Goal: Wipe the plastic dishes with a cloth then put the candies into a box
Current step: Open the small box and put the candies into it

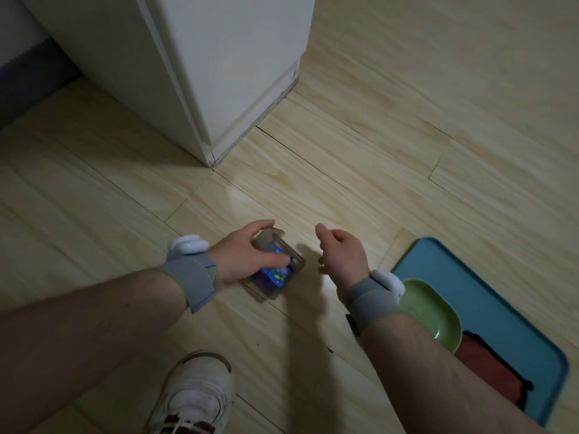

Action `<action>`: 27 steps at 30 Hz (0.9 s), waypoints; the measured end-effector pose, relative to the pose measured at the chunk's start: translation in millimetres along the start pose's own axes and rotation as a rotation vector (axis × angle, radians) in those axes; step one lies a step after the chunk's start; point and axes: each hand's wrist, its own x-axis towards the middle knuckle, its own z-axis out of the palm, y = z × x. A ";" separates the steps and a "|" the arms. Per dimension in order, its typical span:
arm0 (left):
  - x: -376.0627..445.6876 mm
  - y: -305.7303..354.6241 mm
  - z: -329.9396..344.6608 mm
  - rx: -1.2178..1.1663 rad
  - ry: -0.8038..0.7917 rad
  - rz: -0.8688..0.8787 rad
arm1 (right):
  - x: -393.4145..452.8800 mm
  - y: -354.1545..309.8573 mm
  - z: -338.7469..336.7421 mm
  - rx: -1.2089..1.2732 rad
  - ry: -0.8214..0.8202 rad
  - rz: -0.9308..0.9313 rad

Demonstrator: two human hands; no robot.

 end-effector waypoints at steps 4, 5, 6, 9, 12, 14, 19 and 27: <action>0.6 4.6 19.9 0.808 0.106 0.160 | -5.0 19.7 6.6 -0.013 -0.184 0.071; 1.6 2.9 27.2 0.902 0.102 0.190 | -8.6 22.0 11.1 -0.037 -0.218 0.074; 3.5 -0.9 33.5 0.972 0.091 0.210 | -11.1 24.9 16.3 -0.060 -0.240 0.076; 14.1 -16.1 40.3 1.107 0.099 0.240 | -15.0 29.7 26.8 -0.131 -0.213 0.051; 20.2 -29.4 43.2 1.164 0.128 0.294 | -13.3 36.7 33.0 -0.202 -0.170 0.038; 22.3 -41.0 47.7 1.168 0.167 0.312 | -16.1 39.8 37.7 -0.247 -0.150 0.038; 33.1 -30.2 61.3 1.265 0.210 0.351 | -20.1 36.3 33.1 -0.229 -0.034 0.044; 33.9 29.6 48.0 1.184 0.100 0.792 | -25.8 24.6 -2.5 -0.058 0.118 0.068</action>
